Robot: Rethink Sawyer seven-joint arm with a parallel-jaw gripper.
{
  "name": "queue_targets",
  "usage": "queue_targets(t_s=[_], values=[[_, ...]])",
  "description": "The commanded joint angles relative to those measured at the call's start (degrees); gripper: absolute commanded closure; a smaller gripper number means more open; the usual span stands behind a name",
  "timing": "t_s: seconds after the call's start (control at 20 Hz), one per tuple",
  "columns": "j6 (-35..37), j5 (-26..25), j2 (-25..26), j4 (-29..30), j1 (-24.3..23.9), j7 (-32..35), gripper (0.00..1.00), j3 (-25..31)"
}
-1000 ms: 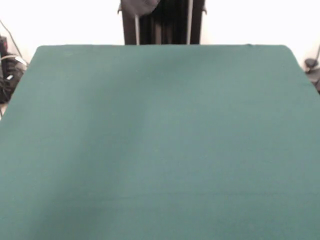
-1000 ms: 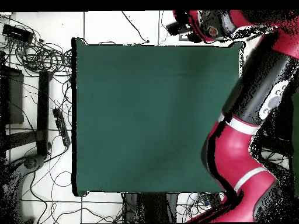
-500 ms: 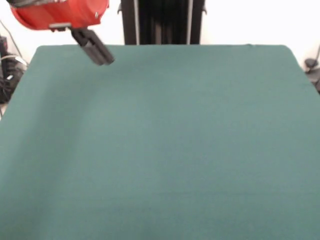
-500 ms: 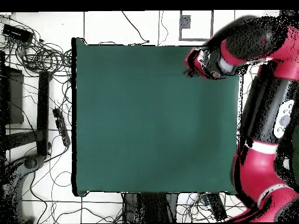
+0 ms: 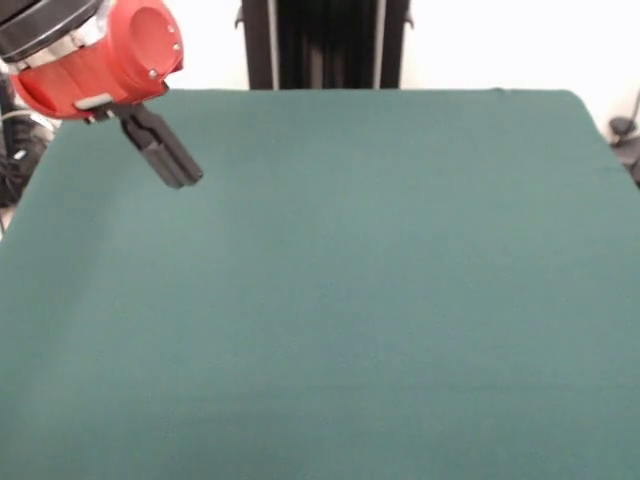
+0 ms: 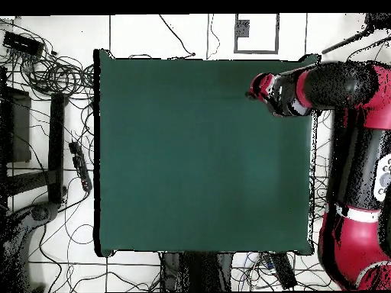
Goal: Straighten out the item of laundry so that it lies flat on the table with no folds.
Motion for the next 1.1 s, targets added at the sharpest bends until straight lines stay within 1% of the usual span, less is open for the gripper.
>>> queue_targets(t_s=[0.05,0.1,0.15,0.3,0.5,0.6,0.65,0.75,0.8,0.85,1.05,1.1], values=[[-10.47,10.18,7.65,4.44,0.83,-14.27,1.00,-12.09],[-11.68,11.68,8.42,5.37,-0.17,-15.78,1.00,-12.13],[-11.45,13.37,8.84,4.70,-0.21,-19.44,1.00,-12.92],[-11.83,16.13,8.78,5.08,-0.61,-22.81,1.00,-14.33],[-13.08,17.80,7.94,4.50,-0.10,-23.35,1.00,-16.27],[-12.17,17.59,6.71,3.94,0.24,-26.13,1.00,-17.29],[-10.94,17.67,5.82,3.52,0.52,-25.47,1.00,-18.19],[-7.64,19.93,4.82,3.83,0.17,-28.16,1.00,-18.08],[-7.64,21.96,4.74,5.38,-0.47,-27.29,1.00,-16.58],[-8.67,22.86,4.75,5.30,-0.50,-26.90,1.00,-16.02],[-8.48,24.70,4.88,1.87,1.58,-26.45,1.00,-17.13],[-8.56,24.68,4.81,0.92,2.08,-27.60,1.00,-17.62]])
